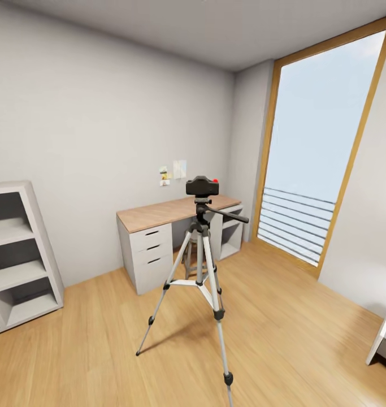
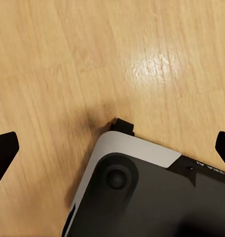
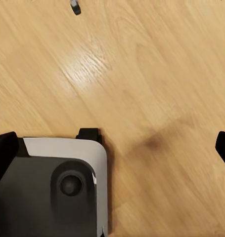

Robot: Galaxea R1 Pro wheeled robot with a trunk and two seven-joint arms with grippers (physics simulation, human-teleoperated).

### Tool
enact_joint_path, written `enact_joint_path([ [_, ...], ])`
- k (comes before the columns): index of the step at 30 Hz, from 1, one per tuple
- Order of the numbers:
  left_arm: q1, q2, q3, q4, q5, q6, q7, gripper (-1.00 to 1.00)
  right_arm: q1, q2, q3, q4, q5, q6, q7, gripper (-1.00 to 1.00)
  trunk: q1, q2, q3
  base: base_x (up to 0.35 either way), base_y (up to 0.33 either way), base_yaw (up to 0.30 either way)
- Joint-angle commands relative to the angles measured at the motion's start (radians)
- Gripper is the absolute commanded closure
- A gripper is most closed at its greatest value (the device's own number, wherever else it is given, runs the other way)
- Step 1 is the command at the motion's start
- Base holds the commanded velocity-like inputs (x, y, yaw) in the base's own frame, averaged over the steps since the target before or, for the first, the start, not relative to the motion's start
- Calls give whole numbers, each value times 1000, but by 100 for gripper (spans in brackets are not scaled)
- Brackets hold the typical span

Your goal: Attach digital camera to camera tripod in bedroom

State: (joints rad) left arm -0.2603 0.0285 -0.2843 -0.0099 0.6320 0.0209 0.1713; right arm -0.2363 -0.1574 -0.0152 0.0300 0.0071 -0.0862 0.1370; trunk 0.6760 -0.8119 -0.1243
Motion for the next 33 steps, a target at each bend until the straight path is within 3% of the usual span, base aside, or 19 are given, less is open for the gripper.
enact_joint_path([
  [1, 0, 0, -9, -1, 7, 2, 4, -100, -2, 0, -2, 3, 1, -6, 4, -100, 0, -1, 0, 0, 0, 0],
  [33, 0, 1, -10, 0, 5, 2, 4, -100, -2, -5, -2, 3, 1, -7, 4, -100, 0, -1, 13, 0, 0, 0],
])
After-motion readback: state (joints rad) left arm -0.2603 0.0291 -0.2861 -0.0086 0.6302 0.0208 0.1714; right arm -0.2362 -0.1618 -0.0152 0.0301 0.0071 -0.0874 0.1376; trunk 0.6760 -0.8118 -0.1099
